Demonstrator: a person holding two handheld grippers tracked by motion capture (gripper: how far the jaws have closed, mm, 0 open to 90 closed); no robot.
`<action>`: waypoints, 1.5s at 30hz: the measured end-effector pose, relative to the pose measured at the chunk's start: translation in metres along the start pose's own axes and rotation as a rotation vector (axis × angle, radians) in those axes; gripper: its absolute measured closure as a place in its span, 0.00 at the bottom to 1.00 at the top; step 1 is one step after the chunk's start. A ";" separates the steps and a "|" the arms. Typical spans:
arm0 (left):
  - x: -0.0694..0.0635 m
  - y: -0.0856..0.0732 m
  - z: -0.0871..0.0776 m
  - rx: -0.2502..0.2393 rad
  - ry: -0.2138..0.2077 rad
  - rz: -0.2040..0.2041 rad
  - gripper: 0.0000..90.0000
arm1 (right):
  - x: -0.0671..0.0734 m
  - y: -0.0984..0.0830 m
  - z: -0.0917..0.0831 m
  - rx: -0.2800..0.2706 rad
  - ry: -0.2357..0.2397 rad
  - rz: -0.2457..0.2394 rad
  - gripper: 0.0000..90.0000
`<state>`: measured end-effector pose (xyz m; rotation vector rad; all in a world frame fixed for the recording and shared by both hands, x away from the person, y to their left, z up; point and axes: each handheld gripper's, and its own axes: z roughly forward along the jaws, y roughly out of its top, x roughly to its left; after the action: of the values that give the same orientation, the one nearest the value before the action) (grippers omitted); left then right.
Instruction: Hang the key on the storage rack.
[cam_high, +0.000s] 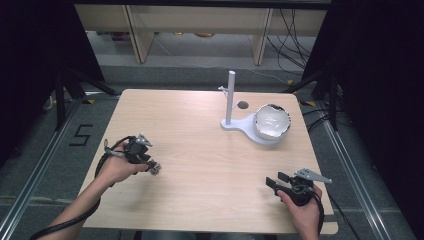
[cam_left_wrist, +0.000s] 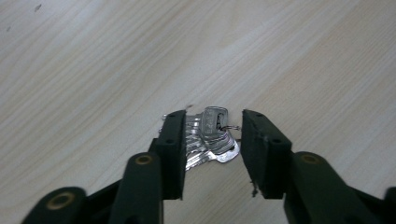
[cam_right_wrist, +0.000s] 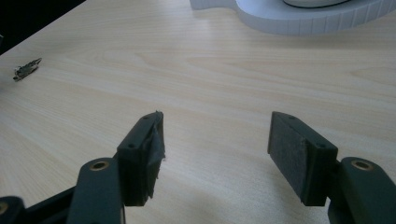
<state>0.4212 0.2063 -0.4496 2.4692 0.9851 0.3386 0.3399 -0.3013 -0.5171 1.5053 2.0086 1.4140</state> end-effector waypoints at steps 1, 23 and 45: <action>-0.002 0.001 0.001 0.003 -0.001 0.002 0.61 | 0.000 0.000 0.000 -0.005 0.007 0.004 0.41; 0.030 0.044 0.028 0.246 -0.168 0.420 0.31 | -0.006 0.001 0.000 -0.010 0.006 -0.026 0.42; 0.026 0.030 0.054 0.335 -0.320 0.797 0.40 | -0.004 0.000 -0.001 -0.005 0.003 0.008 0.42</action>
<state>0.4778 0.1875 -0.4794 3.0030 -0.1196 0.0061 0.3409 -0.3053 -0.5176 1.5116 2.0018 1.4242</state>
